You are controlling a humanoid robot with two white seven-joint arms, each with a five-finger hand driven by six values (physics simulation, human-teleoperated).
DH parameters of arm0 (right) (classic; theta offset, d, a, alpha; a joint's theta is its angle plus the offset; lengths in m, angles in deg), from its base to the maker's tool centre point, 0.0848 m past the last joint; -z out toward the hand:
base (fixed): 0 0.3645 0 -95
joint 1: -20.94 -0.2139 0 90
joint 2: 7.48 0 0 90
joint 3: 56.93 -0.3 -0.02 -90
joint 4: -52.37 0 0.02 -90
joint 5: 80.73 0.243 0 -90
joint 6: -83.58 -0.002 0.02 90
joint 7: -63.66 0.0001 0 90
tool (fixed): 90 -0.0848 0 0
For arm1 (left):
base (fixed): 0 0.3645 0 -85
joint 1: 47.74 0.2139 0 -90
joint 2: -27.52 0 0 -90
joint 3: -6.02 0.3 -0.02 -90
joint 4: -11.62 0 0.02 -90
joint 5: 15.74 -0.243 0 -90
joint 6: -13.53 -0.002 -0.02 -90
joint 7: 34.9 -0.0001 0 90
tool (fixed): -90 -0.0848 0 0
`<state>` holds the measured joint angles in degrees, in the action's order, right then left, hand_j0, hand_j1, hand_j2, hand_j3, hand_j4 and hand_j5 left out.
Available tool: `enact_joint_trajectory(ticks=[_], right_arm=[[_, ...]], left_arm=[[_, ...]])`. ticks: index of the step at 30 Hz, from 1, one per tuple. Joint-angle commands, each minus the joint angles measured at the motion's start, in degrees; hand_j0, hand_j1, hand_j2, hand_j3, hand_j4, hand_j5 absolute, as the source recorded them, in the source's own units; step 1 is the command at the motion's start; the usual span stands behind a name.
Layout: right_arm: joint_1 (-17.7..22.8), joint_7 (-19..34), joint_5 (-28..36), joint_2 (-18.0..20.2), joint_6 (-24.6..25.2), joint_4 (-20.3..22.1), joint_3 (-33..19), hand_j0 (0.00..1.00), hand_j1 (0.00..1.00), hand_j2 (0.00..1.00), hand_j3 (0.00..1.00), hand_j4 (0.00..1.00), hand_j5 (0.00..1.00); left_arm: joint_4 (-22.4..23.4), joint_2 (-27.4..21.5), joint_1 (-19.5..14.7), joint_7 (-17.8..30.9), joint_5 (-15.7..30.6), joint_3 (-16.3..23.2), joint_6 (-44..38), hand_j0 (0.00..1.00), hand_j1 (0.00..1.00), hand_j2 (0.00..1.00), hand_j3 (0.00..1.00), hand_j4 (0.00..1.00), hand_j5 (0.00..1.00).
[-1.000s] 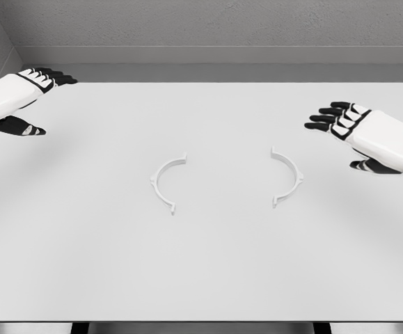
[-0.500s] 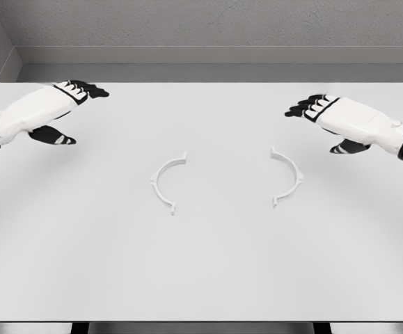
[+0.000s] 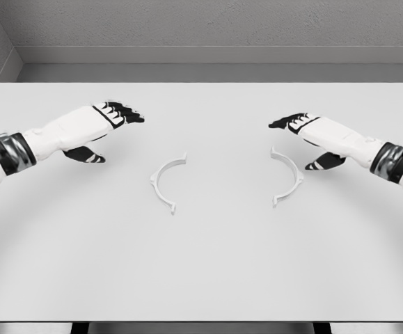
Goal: Assemble PVC drainage pipe clamps
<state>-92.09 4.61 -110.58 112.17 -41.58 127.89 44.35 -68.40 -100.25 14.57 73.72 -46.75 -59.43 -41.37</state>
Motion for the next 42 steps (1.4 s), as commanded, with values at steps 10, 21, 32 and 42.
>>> enact_joint_trajectory(ticks=[10, 21, 32, 42], right_arm=[[2.99, 0.17, 1.73, 1.03, 0.16, 3.15, -2.14, 1.0, 1.0, 1.0, 1.0, 1.0, 1.0], [3.43, 0.17, 1.55, 0.85, 0.16, 2.36, -2.14, 1.0, 1.0, 1.0, 1.0, 1.0, 1.0], [3.16, 0.08, 1.2, 0.41, 0.16, -1.86, -1.88, 1.0, 1.0, 1.0, 1.0, 1.0, 1.0], [2.9, 0.17, 1.2, -0.47, 0.16, -1.86, -1.53, 1.0, 1.0, 1.0, 1.0, 1.0, 1.0]], left_arm=[[-6.1, -1.69, 3.34, -0.08, 0.33, -0.03, -0.11, 1.0, 1.0, 1.0, 1.0, 1.0, 1.0], [-2.94, 3.49, 2.9, 0.01, -1.16, 2.61, -0.11, 1.0, 1.0, 1.0, 1.0, 1.0, 1.0], [-2.68, 5.69, 2.64, 1.15, -1.43, 4.19, -0.11, 1.0, 1.0, 1.0, 1.0, 1.0, 1.0], [-1.71, 6.92, 2.55, 1.15, -1.52, 4.11, -0.11, 1.0, 1.0, 1.0, 1.0, 1.0, 1.0]])
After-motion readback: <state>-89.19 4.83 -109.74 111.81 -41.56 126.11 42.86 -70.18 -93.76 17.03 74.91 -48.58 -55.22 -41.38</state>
